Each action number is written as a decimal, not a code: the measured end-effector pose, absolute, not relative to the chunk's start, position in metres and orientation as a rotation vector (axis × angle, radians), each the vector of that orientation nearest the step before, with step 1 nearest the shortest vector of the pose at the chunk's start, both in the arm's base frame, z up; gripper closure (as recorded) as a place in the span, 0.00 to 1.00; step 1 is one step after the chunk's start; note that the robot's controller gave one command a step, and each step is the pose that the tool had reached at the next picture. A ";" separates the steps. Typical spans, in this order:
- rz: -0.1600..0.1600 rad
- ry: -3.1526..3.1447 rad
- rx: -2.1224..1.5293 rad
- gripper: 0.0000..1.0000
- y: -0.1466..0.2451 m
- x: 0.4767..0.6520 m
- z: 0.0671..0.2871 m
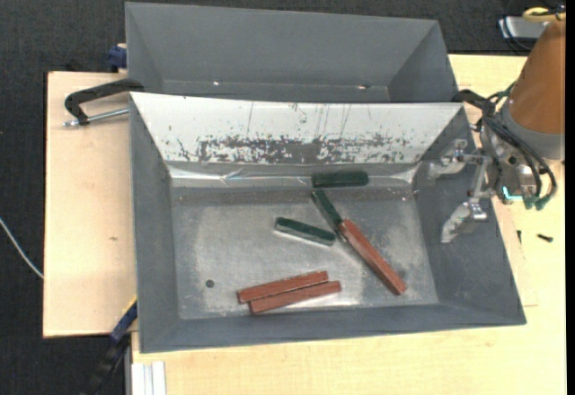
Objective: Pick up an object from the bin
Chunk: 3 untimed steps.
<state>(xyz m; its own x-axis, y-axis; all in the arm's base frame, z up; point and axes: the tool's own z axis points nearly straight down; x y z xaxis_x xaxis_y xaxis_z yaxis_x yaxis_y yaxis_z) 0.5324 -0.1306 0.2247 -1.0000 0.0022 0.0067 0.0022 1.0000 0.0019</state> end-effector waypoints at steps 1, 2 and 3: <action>-0.001 -3.143 0.000 0.00 -0.130 0.534 0.229; 0.002 -3.150 0.005 0.00 -0.124 0.520 0.183; 0.000 -3.146 -0.027 0.00 -0.092 0.521 0.115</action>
Offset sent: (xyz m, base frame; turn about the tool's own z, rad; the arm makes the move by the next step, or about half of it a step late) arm -0.0378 0.0166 -0.1187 -0.0105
